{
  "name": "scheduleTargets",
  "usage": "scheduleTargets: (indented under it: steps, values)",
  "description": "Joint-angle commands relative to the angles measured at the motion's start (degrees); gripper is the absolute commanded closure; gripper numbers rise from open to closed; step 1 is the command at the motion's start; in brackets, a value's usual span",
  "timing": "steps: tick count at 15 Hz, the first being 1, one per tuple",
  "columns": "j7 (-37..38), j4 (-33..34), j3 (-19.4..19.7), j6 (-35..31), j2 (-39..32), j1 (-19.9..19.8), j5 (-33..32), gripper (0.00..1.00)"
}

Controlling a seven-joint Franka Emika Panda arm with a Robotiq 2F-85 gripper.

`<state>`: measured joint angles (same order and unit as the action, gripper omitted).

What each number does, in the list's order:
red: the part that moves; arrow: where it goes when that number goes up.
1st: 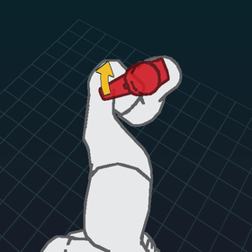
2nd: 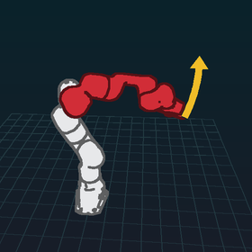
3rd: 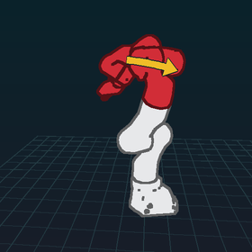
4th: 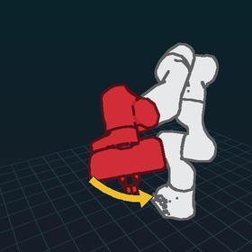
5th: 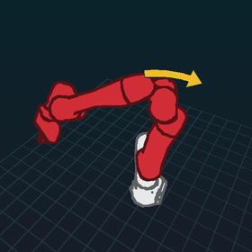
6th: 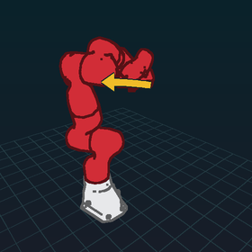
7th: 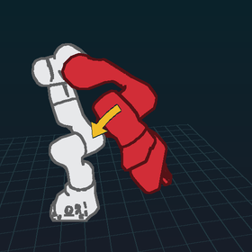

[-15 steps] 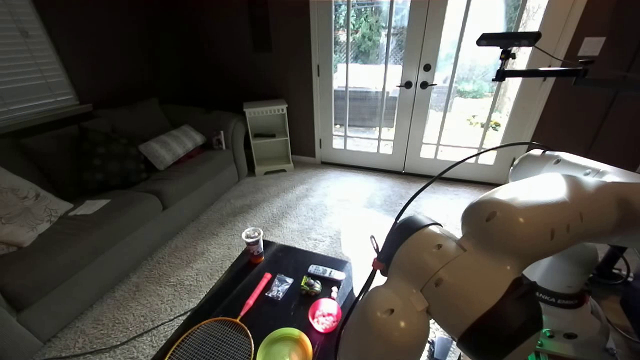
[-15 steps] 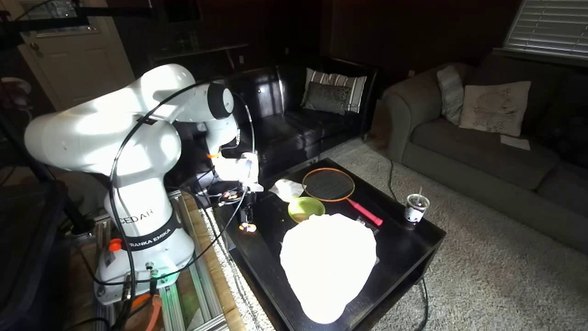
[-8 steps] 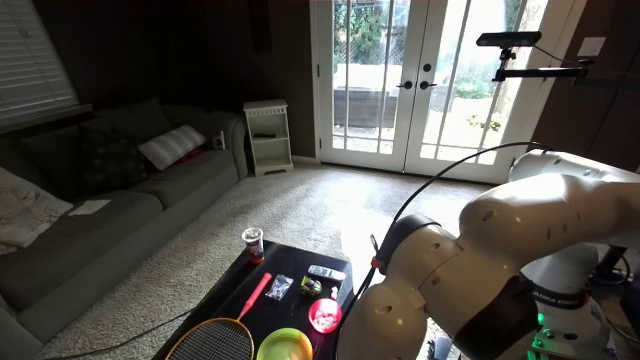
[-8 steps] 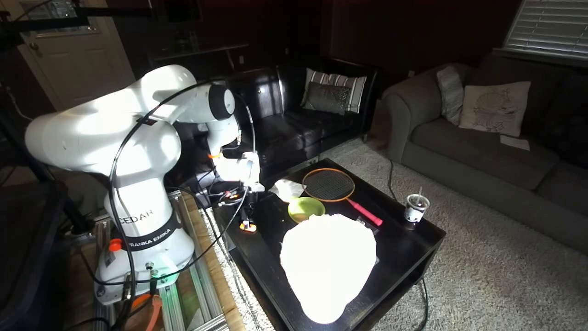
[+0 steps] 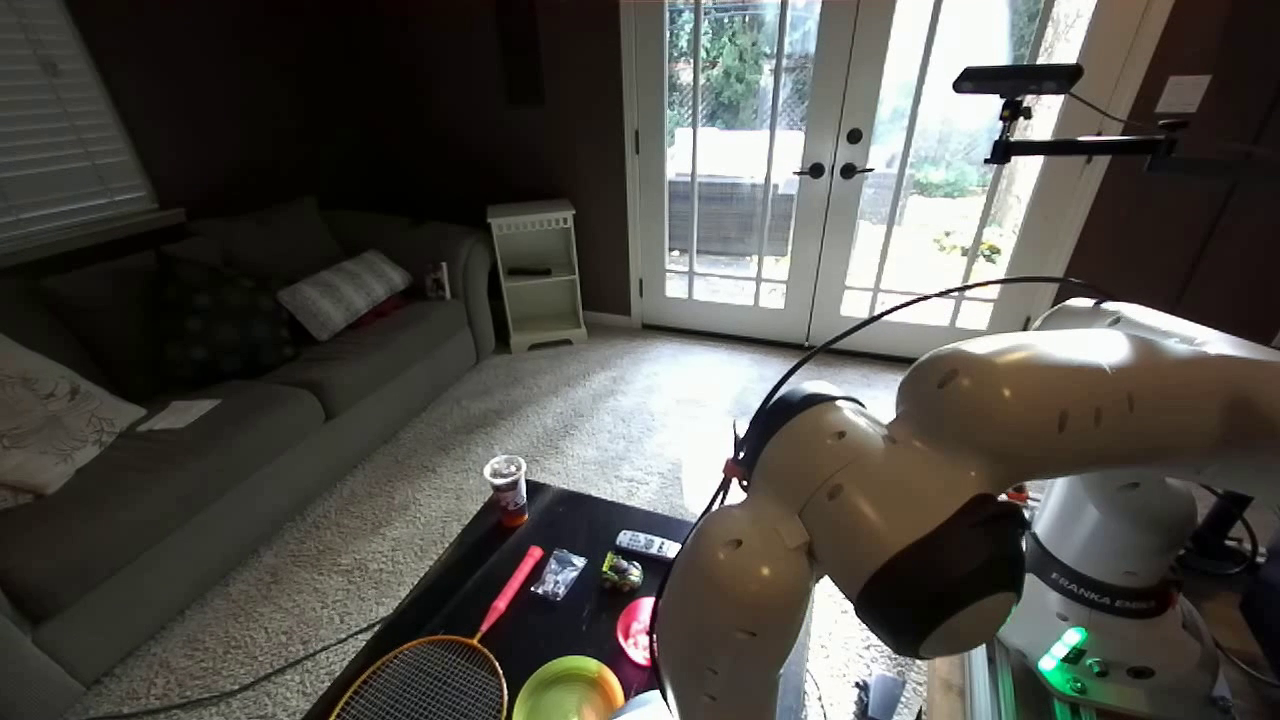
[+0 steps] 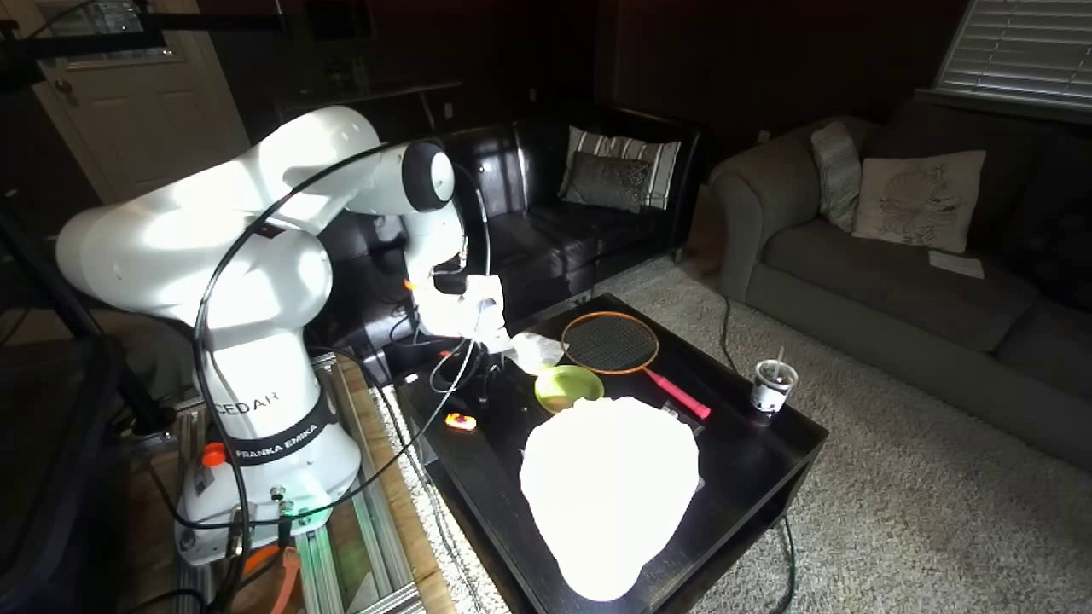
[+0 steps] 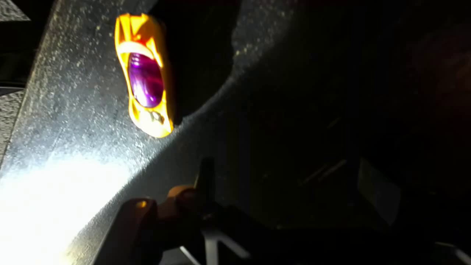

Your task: Flip the orange object over

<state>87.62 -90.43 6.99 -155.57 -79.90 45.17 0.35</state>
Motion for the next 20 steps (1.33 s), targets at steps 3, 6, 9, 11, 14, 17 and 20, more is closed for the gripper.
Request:
scheduleTargets:
  steps: [3, 6, 9, 11, 14, 17, 20]
  values:
    - [-1.28, -17.28, 0.37, -8.72, 11.76, -3.07, 2.00, 0.00]
    - [-2.99, -24.29, -1.01, -6.99, 17.55, -6.22, 2.64, 0.00]
    - [-5.91, -30.41, -4.05, -5.81, 22.88, -11.01, 3.19, 0.00]
    - [-9.48, -34.22, -7.30, -6.07, 26.19, -15.71, 3.78, 0.00]
    - [-14.31, -39.13, -11.91, -5.80, 30.34, -22.39, 5.37, 0.00]
    - [-20.66, -43.39, -17.62, -6.09, 33.69, -29.84, 8.70, 0.00]
    - [-25.74, -46.81, -22.11, -6.94, 36.53, -34.95, 13.21, 0.00]
